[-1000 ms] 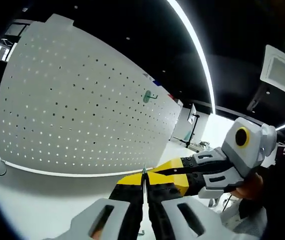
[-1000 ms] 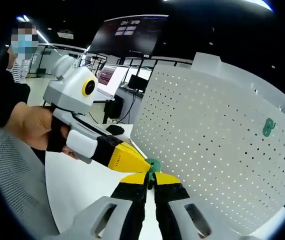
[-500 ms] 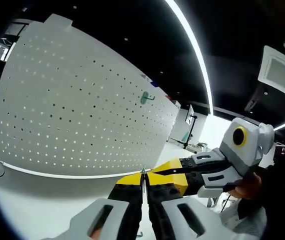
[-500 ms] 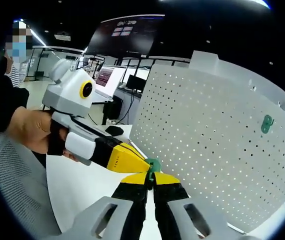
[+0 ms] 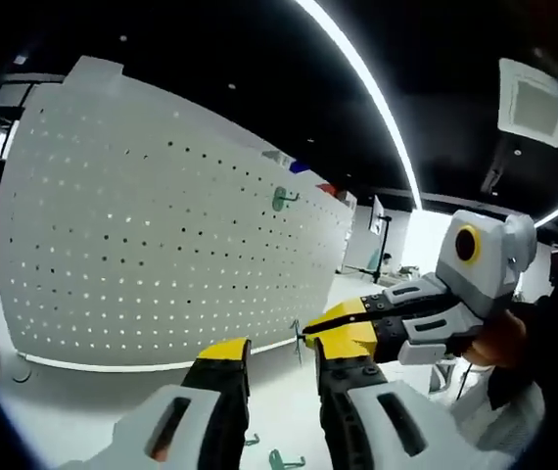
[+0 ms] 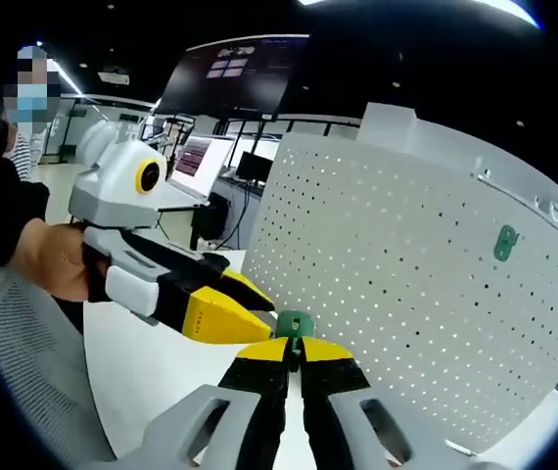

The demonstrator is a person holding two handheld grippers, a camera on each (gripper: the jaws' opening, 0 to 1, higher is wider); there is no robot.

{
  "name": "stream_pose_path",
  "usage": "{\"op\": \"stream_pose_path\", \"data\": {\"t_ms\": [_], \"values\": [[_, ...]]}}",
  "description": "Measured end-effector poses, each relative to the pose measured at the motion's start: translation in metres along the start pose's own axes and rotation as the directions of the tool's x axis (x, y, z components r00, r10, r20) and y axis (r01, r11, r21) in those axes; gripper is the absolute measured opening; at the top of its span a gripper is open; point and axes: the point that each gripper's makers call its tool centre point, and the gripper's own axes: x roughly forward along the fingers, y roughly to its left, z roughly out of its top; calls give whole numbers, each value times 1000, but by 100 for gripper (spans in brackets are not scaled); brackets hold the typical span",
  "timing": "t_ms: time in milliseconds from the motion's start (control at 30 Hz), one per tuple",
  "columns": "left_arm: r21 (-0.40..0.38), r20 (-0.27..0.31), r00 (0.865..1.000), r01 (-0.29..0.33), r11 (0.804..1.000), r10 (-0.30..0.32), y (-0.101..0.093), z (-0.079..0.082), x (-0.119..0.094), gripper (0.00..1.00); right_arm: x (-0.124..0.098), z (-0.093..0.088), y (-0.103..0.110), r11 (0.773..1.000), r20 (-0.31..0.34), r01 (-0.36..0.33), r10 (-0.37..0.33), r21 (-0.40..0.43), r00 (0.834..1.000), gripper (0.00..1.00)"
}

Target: Insert the hook assembly into the mounting plate slot until the hook locks in place.

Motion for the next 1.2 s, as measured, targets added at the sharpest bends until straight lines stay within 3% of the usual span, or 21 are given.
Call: {"op": "stream_pose_path", "data": {"t_ms": [200, 333, 567, 733, 933, 1200], "values": [[108, -17, 999, -28, 994, 30, -1, -1, 1, 37, -4, 1, -12, 999, 5, 26, -26, 21, 1000, 1], [200, -22, 998, -61, 978, 67, 2, 0, 0, 43, -8, 1, -21, 998, 11, 50, -50, 31, 999, 1], [276, -21, 991, -122, 953, 133, 12, 1, -2, 51, -15, 2, -44, 993, 22, 105, -106, 50, 994, 1], [279, -25, 988, -142, 950, 155, 18, 1, -4, 52, -25, 4, -73, 982, 34, 176, -178, 64, 983, 1], [279, -34, 987, -144, 949, 160, 20, -1, -4, 51, -44, 14, -130, 950, 67, 296, -304, 102, 950, 1], [279, -40, 986, -146, 949, 163, 21, -3, -4, 51, -61, 43, -186, 903, 137, 413, -426, 114, 894, 1]]}}
